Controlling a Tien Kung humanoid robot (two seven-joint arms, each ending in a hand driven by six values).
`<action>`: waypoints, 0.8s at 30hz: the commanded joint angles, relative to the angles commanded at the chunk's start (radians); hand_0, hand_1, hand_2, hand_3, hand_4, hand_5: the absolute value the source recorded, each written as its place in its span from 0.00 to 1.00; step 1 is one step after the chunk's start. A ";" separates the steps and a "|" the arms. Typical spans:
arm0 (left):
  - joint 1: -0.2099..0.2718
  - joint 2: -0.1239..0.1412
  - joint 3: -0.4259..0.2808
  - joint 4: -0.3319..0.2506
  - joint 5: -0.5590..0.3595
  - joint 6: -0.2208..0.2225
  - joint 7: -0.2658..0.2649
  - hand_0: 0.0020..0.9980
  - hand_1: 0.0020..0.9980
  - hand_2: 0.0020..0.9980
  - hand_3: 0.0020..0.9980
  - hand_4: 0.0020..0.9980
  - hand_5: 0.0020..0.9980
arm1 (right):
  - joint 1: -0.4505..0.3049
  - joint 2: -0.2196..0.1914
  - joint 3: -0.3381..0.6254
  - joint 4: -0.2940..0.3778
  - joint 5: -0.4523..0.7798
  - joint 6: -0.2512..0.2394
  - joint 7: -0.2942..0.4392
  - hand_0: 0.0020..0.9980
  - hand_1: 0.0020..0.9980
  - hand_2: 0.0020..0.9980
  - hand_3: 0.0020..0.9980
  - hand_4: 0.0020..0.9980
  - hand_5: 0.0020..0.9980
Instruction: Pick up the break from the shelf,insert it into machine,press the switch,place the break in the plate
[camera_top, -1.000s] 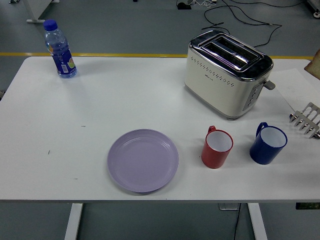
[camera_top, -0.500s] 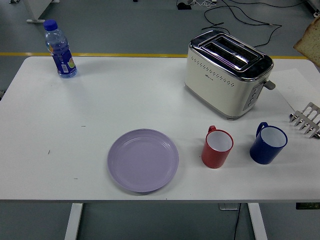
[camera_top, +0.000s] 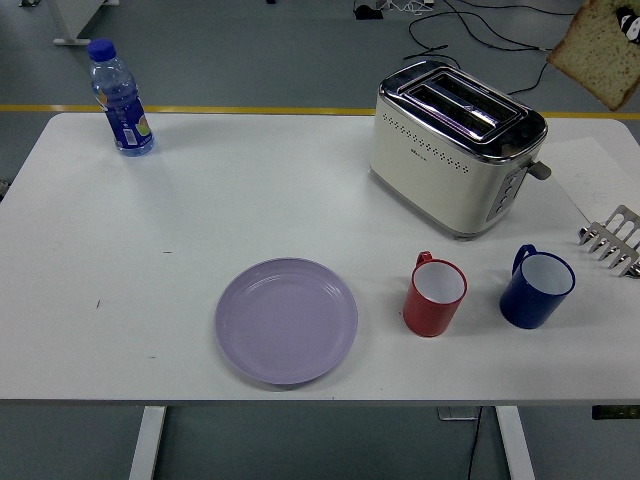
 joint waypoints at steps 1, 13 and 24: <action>-0.001 0.000 0.002 0.000 -0.001 0.001 0.000 0.72 0.72 0.78 0.76 0.53 1.00 | 0.009 0.008 -0.006 -0.002 0.003 0.002 -0.004 0.03 0.18 0.33 0.41 0.37 0.00; -0.006 0.004 0.018 0.000 -0.017 0.011 -0.004 0.72 0.71 0.77 0.76 0.54 1.00 | 0.126 0.115 -0.101 -0.078 0.032 -0.010 -0.009 0.02 0.16 0.32 0.40 0.39 0.00; -0.012 0.008 0.061 0.000 -0.061 0.026 -0.015 0.71 0.69 0.75 0.75 0.54 1.00 | 0.198 0.223 -0.169 -0.186 0.013 -0.020 -0.013 0.02 0.16 0.32 0.39 0.39 0.00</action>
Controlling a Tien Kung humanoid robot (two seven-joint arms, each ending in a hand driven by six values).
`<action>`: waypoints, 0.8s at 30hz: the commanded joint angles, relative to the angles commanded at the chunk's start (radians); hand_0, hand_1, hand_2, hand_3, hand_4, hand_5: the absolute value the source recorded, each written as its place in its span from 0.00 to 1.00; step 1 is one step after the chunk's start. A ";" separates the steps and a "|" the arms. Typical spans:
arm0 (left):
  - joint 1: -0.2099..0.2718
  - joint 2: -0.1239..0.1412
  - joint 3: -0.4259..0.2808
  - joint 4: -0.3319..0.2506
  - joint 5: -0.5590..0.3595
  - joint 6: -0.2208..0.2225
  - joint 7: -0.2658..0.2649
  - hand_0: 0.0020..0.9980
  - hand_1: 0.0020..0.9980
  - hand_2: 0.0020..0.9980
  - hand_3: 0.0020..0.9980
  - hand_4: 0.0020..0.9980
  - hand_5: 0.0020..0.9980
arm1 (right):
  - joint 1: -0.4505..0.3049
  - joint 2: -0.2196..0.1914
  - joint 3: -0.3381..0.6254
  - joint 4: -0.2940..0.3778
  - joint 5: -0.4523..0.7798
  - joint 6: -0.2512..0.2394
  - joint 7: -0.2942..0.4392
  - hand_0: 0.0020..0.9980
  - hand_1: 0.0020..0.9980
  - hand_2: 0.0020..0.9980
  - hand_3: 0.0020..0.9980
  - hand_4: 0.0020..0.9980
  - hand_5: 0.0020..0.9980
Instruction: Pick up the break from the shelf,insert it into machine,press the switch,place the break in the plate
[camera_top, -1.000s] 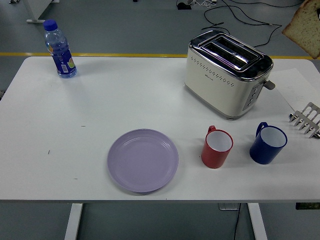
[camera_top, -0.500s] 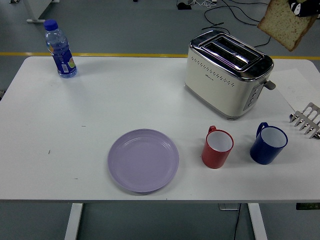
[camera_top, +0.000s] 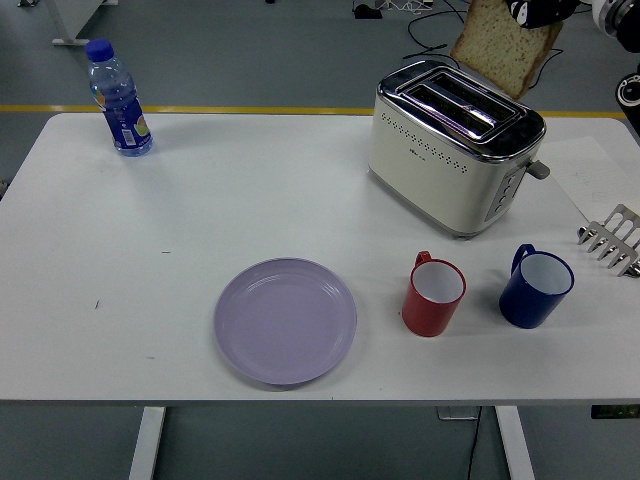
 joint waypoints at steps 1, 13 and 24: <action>0.000 0.000 0.003 0.000 -0.003 0.001 -0.001 0.71 0.69 0.75 0.75 0.54 1.00 | 0.002 0.005 -0.002 -0.004 -0.001 0.000 -0.001 0.02 0.16 0.32 0.39 0.39 0.00; -0.002 0.002 0.002 0.000 0.001 0.010 -0.001 0.71 0.69 0.75 0.75 0.54 1.00 | 0.018 0.094 -0.035 -0.075 -0.021 -0.014 0.001 0.02 0.16 0.32 0.39 0.39 0.00; -0.006 0.002 -0.002 0.000 0.008 0.013 -0.001 0.70 0.68 0.74 0.74 0.54 1.00 | 0.015 0.115 -0.056 -0.128 -0.029 -0.046 0.026 0.01 0.15 0.31 0.39 0.39 0.00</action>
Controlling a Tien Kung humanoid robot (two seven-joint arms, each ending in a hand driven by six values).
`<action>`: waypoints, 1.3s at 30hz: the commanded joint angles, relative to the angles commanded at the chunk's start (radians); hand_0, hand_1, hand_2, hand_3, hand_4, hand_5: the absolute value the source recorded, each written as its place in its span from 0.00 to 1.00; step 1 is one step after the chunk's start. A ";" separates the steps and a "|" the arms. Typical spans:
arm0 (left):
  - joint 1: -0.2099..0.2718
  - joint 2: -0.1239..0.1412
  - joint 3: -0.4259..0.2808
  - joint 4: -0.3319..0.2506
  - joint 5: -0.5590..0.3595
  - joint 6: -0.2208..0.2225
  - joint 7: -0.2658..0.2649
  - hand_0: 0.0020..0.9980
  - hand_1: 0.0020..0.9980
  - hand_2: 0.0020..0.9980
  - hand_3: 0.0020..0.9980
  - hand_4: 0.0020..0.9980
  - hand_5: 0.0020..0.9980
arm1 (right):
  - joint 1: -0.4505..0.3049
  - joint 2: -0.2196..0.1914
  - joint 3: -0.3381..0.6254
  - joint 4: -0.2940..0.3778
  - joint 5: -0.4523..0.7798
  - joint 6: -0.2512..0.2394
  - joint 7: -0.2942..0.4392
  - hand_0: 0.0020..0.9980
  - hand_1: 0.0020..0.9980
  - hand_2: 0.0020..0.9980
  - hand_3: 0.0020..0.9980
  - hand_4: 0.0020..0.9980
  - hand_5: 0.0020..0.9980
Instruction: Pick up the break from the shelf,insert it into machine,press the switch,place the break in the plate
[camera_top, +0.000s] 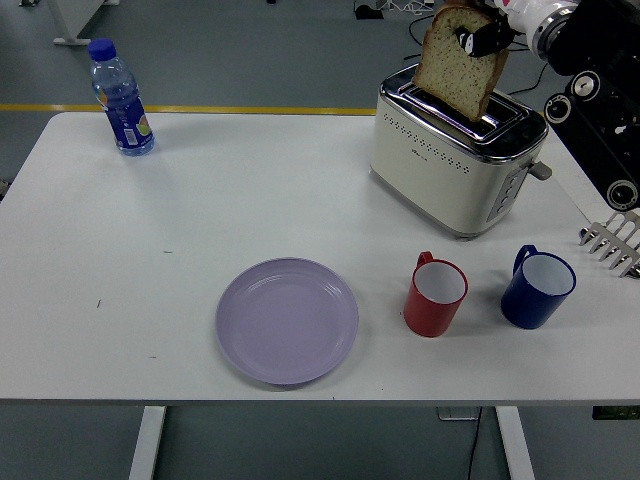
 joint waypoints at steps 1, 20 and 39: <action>0.000 0.000 -0.001 0.000 0.001 0.000 0.000 0.70 0.68 0.74 0.74 0.54 1.00 | 0.000 0.001 -0.001 -0.004 -0.001 -0.002 0.002 0.01 0.15 0.31 0.39 0.39 0.00; -0.003 -0.001 -0.009 0.000 0.016 0.001 0.004 0.70 0.67 0.73 0.74 0.54 1.00 | -0.006 0.002 -0.033 -0.073 -0.050 -0.028 0.060 0.02 0.15 0.31 0.38 0.39 0.00; -0.001 -0.001 -0.015 0.000 0.029 0.001 0.007 0.70 0.67 0.73 0.74 0.54 1.00 | -0.013 0.015 -0.022 -0.134 -0.056 0.027 0.056 0.04 0.16 0.32 0.40 0.40 0.00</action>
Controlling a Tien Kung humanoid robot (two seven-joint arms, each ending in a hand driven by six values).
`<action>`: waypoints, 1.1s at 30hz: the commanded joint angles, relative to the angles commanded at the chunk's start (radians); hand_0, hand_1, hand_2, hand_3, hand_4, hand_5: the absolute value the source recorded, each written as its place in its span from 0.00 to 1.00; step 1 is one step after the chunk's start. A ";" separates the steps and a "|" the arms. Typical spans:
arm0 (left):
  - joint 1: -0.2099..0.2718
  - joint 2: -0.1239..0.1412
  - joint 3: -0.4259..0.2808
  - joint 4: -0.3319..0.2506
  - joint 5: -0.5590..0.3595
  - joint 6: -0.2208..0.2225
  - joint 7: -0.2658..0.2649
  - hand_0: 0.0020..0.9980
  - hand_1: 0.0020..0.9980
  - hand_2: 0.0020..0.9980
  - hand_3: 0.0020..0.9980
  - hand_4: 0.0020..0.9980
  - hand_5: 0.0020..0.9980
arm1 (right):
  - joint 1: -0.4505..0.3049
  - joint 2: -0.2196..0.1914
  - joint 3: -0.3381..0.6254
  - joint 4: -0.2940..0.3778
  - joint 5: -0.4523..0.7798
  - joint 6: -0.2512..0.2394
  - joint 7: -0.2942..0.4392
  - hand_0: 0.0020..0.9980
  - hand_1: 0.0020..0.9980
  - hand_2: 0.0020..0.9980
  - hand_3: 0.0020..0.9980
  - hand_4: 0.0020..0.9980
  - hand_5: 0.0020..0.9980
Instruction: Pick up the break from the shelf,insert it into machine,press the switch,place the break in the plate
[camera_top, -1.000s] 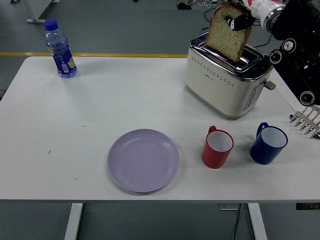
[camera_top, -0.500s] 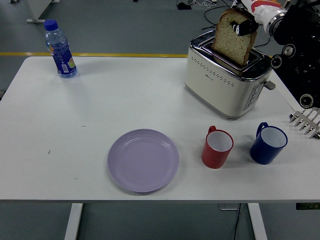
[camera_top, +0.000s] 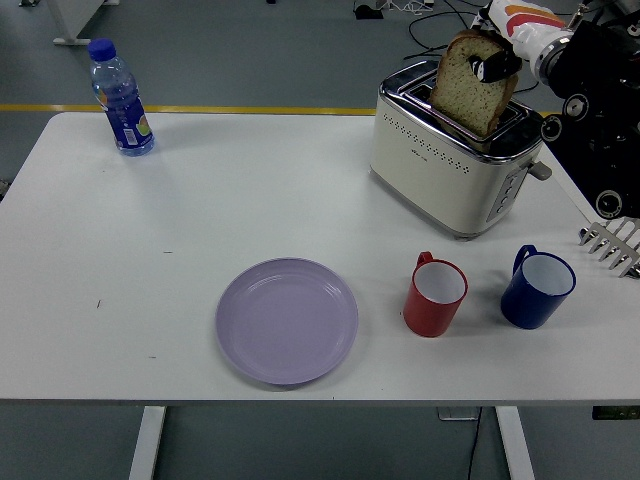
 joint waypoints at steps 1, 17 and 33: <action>0.000 0.000 0.001 0.000 -0.001 0.000 0.000 0.70 0.67 0.73 0.74 0.54 1.00 | 0.000 0.000 0.000 -0.001 -0.001 0.015 0.005 0.14 0.25 0.39 0.49 0.57 0.08; -0.003 0.001 0.007 0.000 -0.006 -0.001 -0.001 0.70 0.67 0.73 0.74 0.54 1.00 | 0.001 -0.005 0.000 -0.002 -0.010 0.108 0.051 0.81 0.78 0.87 0.81 0.73 0.26; -0.005 0.000 0.009 0.000 -0.009 0.000 -0.001 0.70 0.67 0.73 0.74 0.54 1.00 | -0.022 -0.063 0.056 0.065 0.003 0.058 0.080 0.95 0.91 0.99 0.90 0.80 0.29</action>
